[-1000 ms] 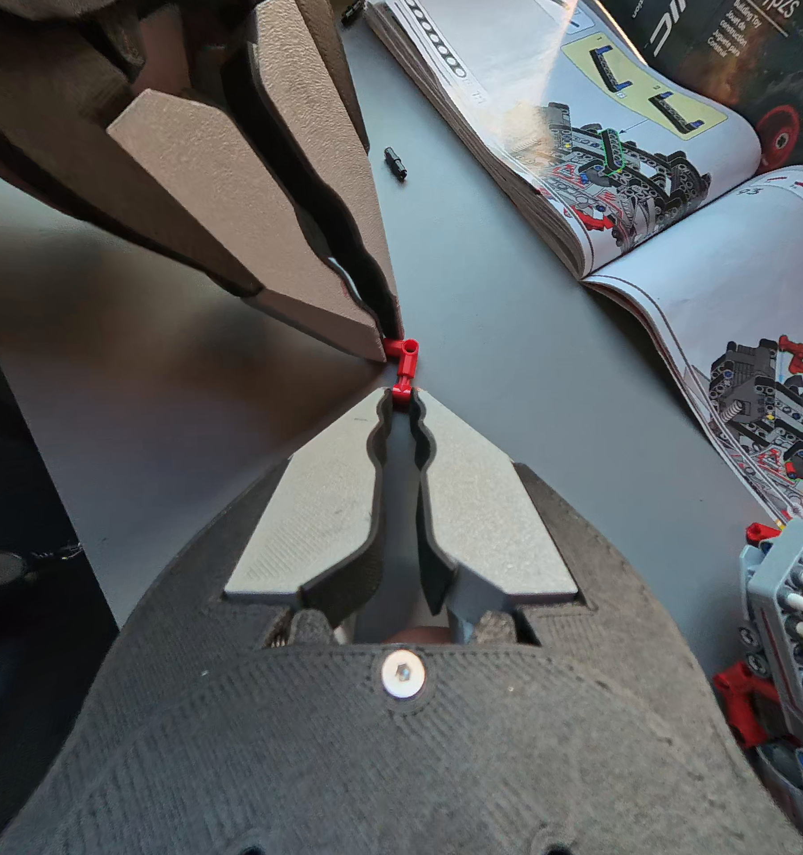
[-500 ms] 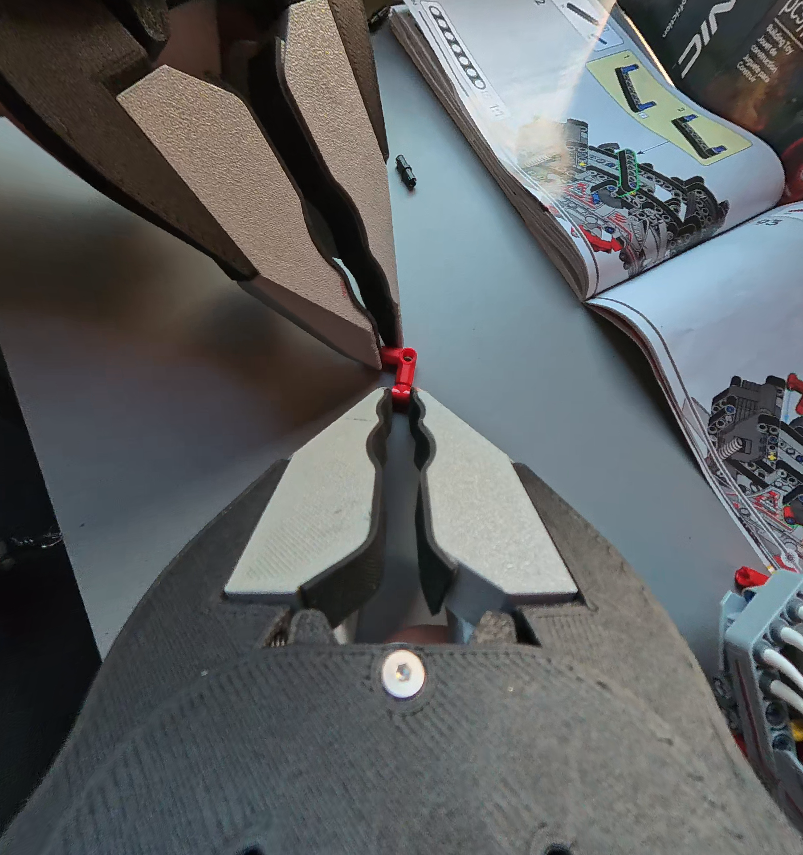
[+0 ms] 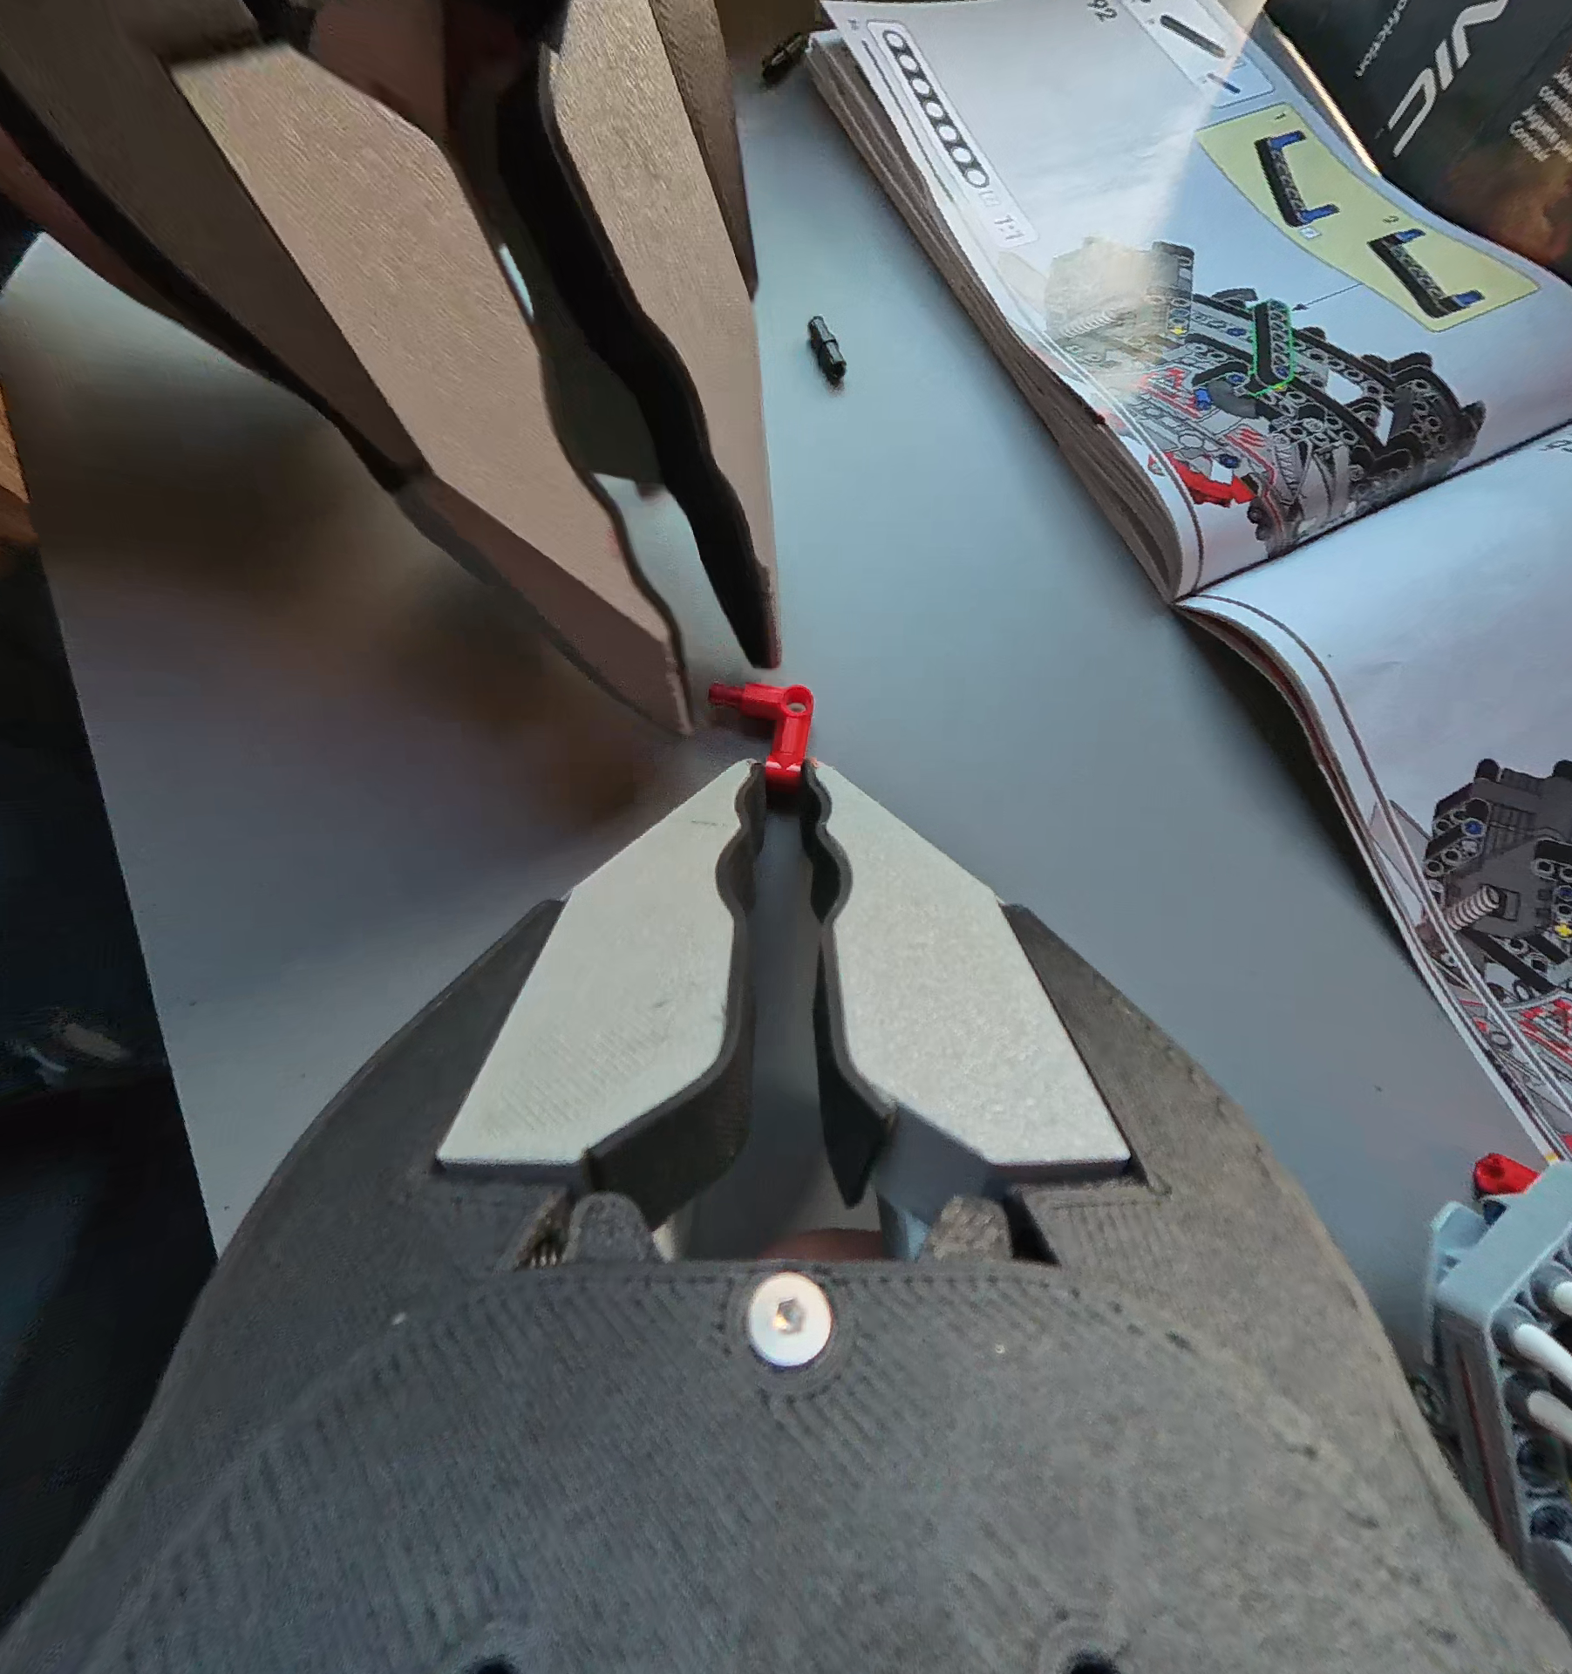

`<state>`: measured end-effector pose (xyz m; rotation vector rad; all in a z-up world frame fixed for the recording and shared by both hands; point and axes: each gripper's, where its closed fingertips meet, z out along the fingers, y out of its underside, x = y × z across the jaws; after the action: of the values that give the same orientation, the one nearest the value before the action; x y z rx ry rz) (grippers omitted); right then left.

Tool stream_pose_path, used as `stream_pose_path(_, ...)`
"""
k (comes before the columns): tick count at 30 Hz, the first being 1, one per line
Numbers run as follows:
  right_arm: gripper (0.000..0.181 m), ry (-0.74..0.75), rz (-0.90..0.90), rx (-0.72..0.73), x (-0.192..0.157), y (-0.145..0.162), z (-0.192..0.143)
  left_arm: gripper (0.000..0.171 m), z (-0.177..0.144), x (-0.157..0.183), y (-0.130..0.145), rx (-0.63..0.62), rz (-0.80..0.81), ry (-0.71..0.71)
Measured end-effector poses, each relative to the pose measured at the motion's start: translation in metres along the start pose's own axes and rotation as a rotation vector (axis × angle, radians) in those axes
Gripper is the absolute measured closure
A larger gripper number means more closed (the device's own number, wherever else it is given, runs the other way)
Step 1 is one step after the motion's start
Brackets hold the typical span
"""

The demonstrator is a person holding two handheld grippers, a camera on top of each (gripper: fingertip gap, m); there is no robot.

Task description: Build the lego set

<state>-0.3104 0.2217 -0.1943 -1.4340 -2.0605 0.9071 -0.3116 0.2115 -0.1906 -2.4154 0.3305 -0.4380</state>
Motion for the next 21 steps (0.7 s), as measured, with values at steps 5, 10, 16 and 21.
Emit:
stream_pose_path(5, 0.177, 0.0, 0.007, 0.083, 0.01, -0.008, -0.01, 0.14, -0.024, -0.001, -0.003, 0.106, 0.033, 0.022)
stream_pose_path(10, 0.177, 0.024, 0.022, 0.271, 0.021, -0.03, -0.028, 0.138, -0.023, -0.007, 0.002, 0.137, 0.09, -0.03)
stream_pose_path(16, 0.177, 0.035, 0.036, 0.391, 0.024, -0.04, -0.043, 0.143, -0.018, -0.004, -0.01, 0.18, 0.2, -0.099)
stream_pose_path(21, 0.177, 0.055, 0.027, 0.416, 0.025, -0.042, -0.047, 0.145, -0.014, -0.006, -0.009, 0.159, 0.212, -0.12)
